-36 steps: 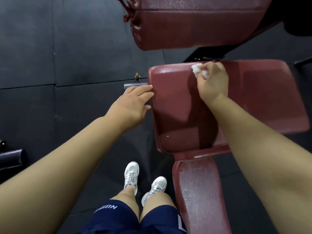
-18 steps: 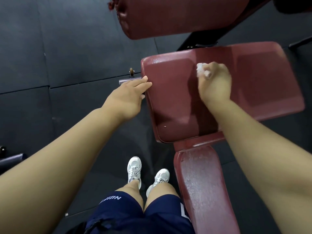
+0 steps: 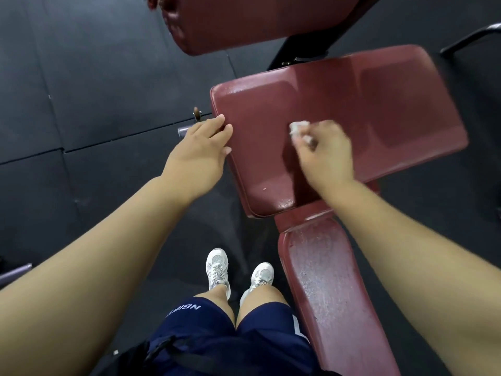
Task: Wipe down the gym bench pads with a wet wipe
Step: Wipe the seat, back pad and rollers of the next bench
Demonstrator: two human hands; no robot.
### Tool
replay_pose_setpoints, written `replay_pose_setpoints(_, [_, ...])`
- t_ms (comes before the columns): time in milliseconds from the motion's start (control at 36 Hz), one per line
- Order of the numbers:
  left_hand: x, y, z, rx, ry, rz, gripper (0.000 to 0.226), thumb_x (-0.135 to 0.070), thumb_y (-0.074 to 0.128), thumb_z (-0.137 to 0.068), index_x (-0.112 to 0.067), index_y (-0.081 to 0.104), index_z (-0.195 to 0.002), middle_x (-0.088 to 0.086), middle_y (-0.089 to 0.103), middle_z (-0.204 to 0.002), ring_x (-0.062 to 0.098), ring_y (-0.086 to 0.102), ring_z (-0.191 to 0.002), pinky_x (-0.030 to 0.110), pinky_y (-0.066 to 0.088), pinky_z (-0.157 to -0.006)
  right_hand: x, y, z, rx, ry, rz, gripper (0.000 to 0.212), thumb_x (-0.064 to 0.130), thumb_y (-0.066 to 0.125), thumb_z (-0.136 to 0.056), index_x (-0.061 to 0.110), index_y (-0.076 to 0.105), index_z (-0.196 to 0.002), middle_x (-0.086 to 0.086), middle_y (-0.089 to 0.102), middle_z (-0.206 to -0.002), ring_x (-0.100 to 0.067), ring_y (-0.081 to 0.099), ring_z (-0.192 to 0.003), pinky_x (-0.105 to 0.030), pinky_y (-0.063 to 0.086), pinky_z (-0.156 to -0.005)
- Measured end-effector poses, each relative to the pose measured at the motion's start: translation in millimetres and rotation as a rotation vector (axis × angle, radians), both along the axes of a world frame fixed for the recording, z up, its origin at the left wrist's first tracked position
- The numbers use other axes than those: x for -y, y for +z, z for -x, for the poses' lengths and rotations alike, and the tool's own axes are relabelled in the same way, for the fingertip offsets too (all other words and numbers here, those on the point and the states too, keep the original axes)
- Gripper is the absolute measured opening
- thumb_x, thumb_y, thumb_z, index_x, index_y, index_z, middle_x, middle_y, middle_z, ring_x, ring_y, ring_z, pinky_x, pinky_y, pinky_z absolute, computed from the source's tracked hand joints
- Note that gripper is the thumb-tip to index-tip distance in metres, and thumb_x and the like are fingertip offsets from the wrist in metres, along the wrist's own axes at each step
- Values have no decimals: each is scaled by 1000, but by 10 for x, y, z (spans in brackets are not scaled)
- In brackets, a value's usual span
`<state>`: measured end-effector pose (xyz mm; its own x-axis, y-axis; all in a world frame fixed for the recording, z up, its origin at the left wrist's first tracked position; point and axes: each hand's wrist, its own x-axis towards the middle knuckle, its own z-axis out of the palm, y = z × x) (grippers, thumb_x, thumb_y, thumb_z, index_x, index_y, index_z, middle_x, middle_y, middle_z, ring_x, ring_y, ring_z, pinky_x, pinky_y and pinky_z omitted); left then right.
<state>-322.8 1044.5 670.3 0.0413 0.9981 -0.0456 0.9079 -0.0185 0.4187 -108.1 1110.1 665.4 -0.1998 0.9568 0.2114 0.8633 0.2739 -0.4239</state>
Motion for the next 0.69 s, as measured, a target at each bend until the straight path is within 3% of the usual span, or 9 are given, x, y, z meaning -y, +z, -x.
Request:
replay_pose_setpoints(83, [37, -14, -43, 6, 37, 34, 44, -21, 40, -101, -11, 36, -144, 2, 25, -154, 24, 30, -137, 26, 25, -107, 550, -27, 148, -58, 438, 39, 13, 15, 64, -85, 12, 71, -96, -8, 59, -84, -27, 58, -79, -32, 46, -68])
replay_pose_setpoints(194, [12, -10, -73, -10, 22, 15, 43, -22, 44, -99, -6, 42, -140, 8, 31, -151, 27, 26, -139, 28, 19, -112, 486, 37, -92, 83, 773, 93, 17, 12, 58, -84, 10, 69, -97, -12, 60, -85, -31, 57, -75, -33, 47, -62])
replay_pose_setpoints(250, [-9, 8, -92, -20, -34, 3, 43, -22, 47, -98, -3, 45, -137, 10, 35, -149, 28, 24, -141, 25, 12, -113, 271, 34, -293, 67, 600, 43, 22, 4, 62, -79, 19, 63, -94, -12, 61, -86, -26, 55, -80, -31, 45, -70])
replay_pose_setpoints(361, [1, 25, -205, -53, -73, 42, 51, -30, 44, -99, -4, 37, -142, 8, 27, -153, 23, 16, -144, 27, 12, -114, -42, 77, -516, -60, -212, 115, 12, 21, 63, -86, 9, 66, -86, -10, 61, -90, -16, 53, -76, -24, 43, -74])
replay_pose_setpoints(417, [-4, 17, -256, -60, -47, 52, 54, -33, 43, -99, -4, 34, -143, 7, 24, -154, 22, 14, -144, 28, 14, -114, 95, 11, -408, -46, -282, 98, 18, 25, 59, -89, 8, 65, -85, -11, 61, -90, -22, 56, -79, -30, 44, -75])
replay_pose_setpoints(500, [-16, 22, -282, -82, -42, 84, 57, -36, 40, -99, -4, 29, -145, 8, 19, -156, 21, 11, -145, 25, 9, -114, 586, -52, -99, -69, 208, 19, 4, 15, 62, -84, 15, 62, -88, -10, 58, -83, -26, 54, -79, -31, 40, -71])
replay_pose_setpoints(583, [-15, 30, -269, -85, -40, 98, 57, -37, 40, -99, -5, 29, -145, 7, 18, -156, 19, 10, -145, 25, 8, -115, 847, -38, -113, 45, 653, 63, 14, 10, 66, -80, 13, 57, -91, -12, 58, -82, -31, 55, -70, -33, 41, -55])
replay_pose_setpoints(639, [-9, 31, -268, -91, -41, 96, 57, -37, 40, -99, -6, 30, -145, 6, 19, -156, 19, 11, -145, 25, 8, -115, 707, 0, -256, 151, 745, 102, 24, 9, 66, -76, 17, 56, -96, -11, 61, -86, -30, 56, -73, -32, 43, -53])
replay_pose_setpoints(694, [-12, 39, -282, -88, -33, 103, 56, -36, 41, -99, -5, 31, -145, 6, 20, -156, 20, 13, -145, 26, 10, -115, 474, -2, -445, 121, 601, 106, 24, 6, 61, -76, 20, 63, -96, -8, 63, -90, -25, 56, -83, -32, 44, -68])
